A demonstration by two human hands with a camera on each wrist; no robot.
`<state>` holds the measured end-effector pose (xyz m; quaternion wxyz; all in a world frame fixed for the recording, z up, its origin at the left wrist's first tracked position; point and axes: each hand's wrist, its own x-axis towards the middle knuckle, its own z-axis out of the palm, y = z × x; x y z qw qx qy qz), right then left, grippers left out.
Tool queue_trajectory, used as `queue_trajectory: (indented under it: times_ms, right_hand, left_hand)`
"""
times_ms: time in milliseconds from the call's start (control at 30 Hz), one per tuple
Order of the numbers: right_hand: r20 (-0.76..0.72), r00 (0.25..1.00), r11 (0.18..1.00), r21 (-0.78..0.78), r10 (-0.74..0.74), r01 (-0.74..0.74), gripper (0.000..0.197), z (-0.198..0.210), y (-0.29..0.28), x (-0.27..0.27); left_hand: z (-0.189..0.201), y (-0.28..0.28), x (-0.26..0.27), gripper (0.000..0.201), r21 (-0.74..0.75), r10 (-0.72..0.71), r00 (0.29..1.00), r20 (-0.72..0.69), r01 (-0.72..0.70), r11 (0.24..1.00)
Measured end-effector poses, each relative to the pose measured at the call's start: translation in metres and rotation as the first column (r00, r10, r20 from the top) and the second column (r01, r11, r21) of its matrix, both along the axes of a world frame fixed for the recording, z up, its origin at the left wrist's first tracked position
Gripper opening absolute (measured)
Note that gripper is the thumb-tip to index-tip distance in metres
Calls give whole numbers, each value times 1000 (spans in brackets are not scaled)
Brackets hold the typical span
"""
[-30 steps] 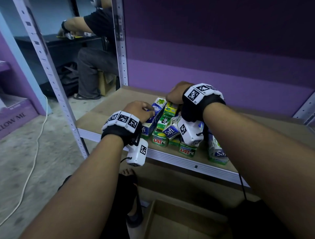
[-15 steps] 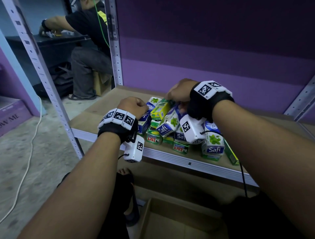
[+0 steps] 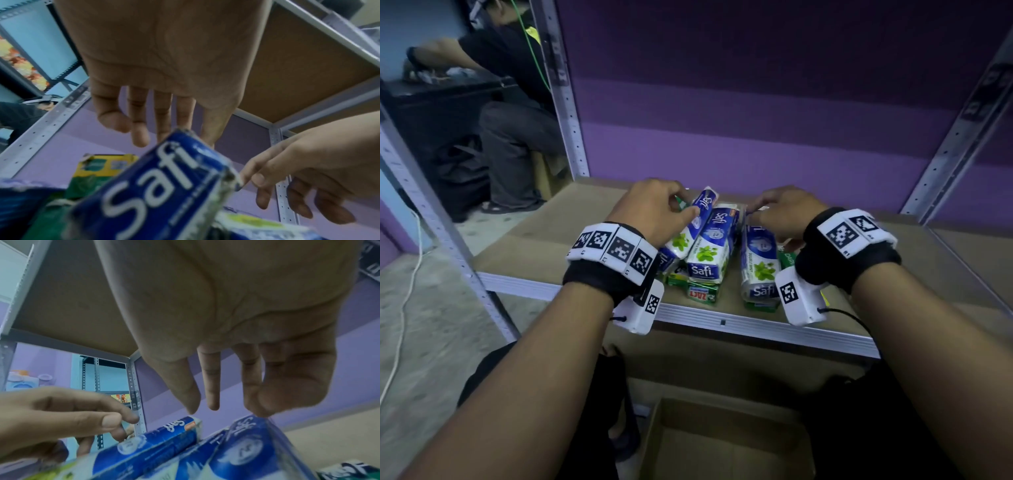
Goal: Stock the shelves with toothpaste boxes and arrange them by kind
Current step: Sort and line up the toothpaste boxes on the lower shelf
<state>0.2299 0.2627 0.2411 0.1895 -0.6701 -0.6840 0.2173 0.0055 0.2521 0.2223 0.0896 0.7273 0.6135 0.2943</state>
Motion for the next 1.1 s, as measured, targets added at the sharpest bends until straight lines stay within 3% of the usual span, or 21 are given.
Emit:
queue_trajectory:
  times_ms: [67,233,433,567,833,1033,1100]
  right_hand:
    - [51,999,999,-34,0,1,24,-5,0,5]
    - [225,971,991,-118,80,-54,66,-16,-2,7]
    - [233,968,986,-155,89,-53,86,-24,-3,1]
    - [249,964,988,-146,90,-54,86,-26,-5,-2]
    - [31,999,991,-131,34,-30,54,-19,-9,4]
    - [-212,976,989,-151,-46,14,50,-9,-12,3]
    - [-233,971,991,-130,-44,13,49,-1,-12,-1]
  left_hand:
    - [-2,-2,8,44,-58,34,996,-79,-38,998]
    - [-7,-4,24,65,-79,102,965,-241,-124,989]
    - [-10,-5,32,62,-42,175,928,-328,-200,979]
    - [-7,-4,31,56,-40,180,922,-343,-206,978]
    - [-3,-5,20,46,-39,183,969,-166,-192,981]
    - [4,-3,0,40,-7,194,977,88,-194,981]
    - [7,-2,-10,40,22,201,968,151,-206,978]
